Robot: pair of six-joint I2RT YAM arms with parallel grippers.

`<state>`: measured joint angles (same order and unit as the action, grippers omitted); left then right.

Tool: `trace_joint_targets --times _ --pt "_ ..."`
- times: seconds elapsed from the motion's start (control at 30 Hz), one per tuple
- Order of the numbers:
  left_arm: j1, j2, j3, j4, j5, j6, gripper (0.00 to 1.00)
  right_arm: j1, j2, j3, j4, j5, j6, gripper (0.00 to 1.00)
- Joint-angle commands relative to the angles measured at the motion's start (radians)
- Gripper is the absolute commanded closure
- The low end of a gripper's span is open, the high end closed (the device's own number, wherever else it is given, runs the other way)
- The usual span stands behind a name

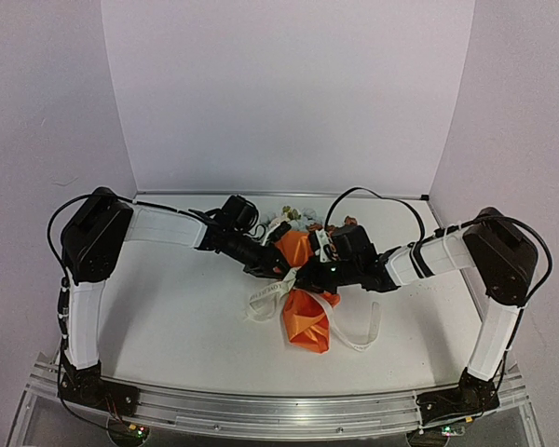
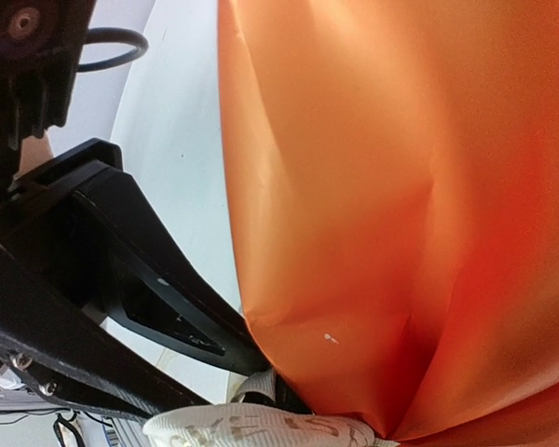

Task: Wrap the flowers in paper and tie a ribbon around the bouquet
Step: Cross the half-tied ribbon over the folded bouquet.

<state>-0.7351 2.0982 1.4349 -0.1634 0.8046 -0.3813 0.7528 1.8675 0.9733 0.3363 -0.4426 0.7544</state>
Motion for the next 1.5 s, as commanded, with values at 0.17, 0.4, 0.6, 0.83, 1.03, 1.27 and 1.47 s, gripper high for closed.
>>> trace_joint_targets --times 0.17,0.4,0.6,0.83,1.03,1.27,1.47 --pt "0.0 -0.055 -0.037 0.095 0.03 -0.069 0.94 0.0 -0.051 0.01 0.153 -0.033 0.032 1.0" --pt "0.0 -0.093 -0.081 0.163 -0.008 -0.109 1.0 0.0 -0.072 -0.019 0.134 -0.019 0.032 0.97" --pt "0.0 -0.162 -0.155 0.258 -0.07 -0.16 1.0 0.002 -0.137 -0.065 0.067 0.004 0.008 0.9" --pt "-0.001 -0.207 -0.19 0.277 -0.138 -0.195 1.0 0.014 -0.204 -0.085 -0.027 0.02 -0.031 0.83" --pt "-0.018 -0.234 -0.204 0.261 -0.215 -0.209 1.0 0.023 -0.252 -0.101 -0.093 0.054 -0.057 0.73" --pt "-0.043 -0.22 -0.138 0.164 -0.248 -0.246 1.0 0.072 -0.369 -0.085 -0.304 0.168 -0.186 0.64" --pt "-0.052 -0.214 -0.113 0.129 -0.193 -0.308 1.0 0.157 -0.366 -0.018 -0.441 0.221 -0.28 0.6"
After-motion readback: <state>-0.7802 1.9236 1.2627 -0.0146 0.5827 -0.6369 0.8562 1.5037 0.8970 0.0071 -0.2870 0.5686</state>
